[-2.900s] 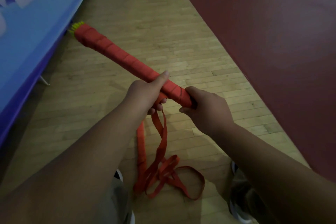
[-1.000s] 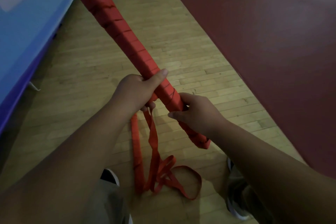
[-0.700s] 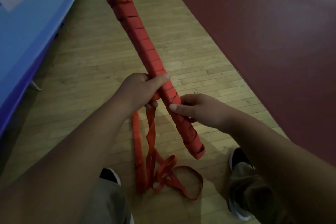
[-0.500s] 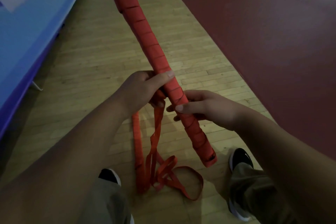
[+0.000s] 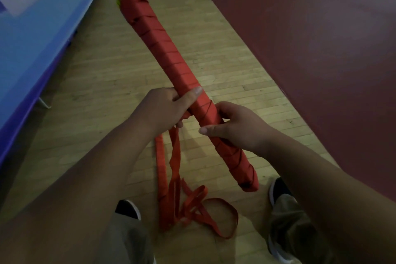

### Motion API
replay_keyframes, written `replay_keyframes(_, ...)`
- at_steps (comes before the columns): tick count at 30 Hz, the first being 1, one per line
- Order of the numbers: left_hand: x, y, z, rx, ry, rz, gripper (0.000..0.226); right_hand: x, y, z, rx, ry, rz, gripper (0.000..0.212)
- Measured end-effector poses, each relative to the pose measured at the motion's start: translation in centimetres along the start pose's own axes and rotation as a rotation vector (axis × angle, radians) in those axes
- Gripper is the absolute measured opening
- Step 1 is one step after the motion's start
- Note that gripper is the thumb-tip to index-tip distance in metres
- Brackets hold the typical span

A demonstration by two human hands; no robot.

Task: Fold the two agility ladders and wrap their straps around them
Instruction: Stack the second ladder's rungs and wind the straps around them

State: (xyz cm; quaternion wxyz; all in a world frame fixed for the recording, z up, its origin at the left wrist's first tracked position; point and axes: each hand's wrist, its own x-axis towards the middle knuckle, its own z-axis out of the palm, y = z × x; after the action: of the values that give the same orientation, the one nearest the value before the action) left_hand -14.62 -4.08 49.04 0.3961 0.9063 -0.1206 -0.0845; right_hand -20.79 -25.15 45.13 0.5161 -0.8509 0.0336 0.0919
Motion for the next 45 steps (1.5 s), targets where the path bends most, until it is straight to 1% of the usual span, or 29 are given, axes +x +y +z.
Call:
replay_keyframes(3,0.1,-0.2,-0.1,0.024,0.002,-0.019,0.060,0.5,0.0,0.3,-0.084,0.056,-0.008,0.042)
replay_keyframes(5,0.3,-0.6,-0.3,0.075,0.000,-0.044,0.064,0.6,0.0,0.3,-0.142,0.069,-0.005,0.046)
replay_keyframes(7,0.4,-0.9,-0.6,0.077,0.006,-0.070,0.068,0.6,0.0,0.4,-0.167,0.068,-0.006,0.048)
replay_keyframes(12,0.7,-0.9,-0.6,-0.090,0.033,-0.095,0.069,0.5,0.1,1.0,-0.215,0.055,-0.032,0.051)
replay_keyframes(15,0.9,-1.0,-0.2,-0.113,0.037,-0.056,0.067,0.2,0.0,0.8,-0.213,0.033,-0.053,0.056)
replay_keyframes(19,1.0,-0.7,0.0,-0.223,0.020,-0.001,0.059,0.0,-0.2,0.6,-0.173,-0.011,-0.058,0.062)
replay_keyframes(22,1.1,-0.7,-0.1,-0.266,-0.014,0.009,0.060,-0.3,-0.4,0.0,-0.091,-0.068,-0.048,0.052)
replay_keyframes(26,1.0,-0.6,-0.1,-0.336,-0.050,0.013,0.060,-0.5,-0.5,-0.9,0.151,-0.197,0.024,0.039)
replay_keyframes(30,1.0,-0.5,0.1,-0.353,-0.078,0.023,0.060,-0.6,-0.5,-1.1,0.218,-0.185,0.009,0.029)
replay_keyframes(32,1.1,-0.3,0.3,-0.315,-0.066,0.032,0.060,-0.6,-0.3,-1.0,0.226,-0.142,0.002,0.028)
replay_keyframes(37,0.8,0.1,0.9,-0.065,-0.019,0.012,0.060,-0.5,0.4,-0.8,0.186,-0.040,0.028,0.031)
replay_keyframes(41,0.7,0.1,0.8,0.096,-0.071,0.010,0.061,-0.6,1.1,-0.7,0.129,-0.009,0.055,0.028)
replay_keyframes(45,0.9,-0.1,0.6,0.141,-0.112,-0.010,0.059,-0.4,1.6,-0.6,0.102,0.007,0.064,0.028)
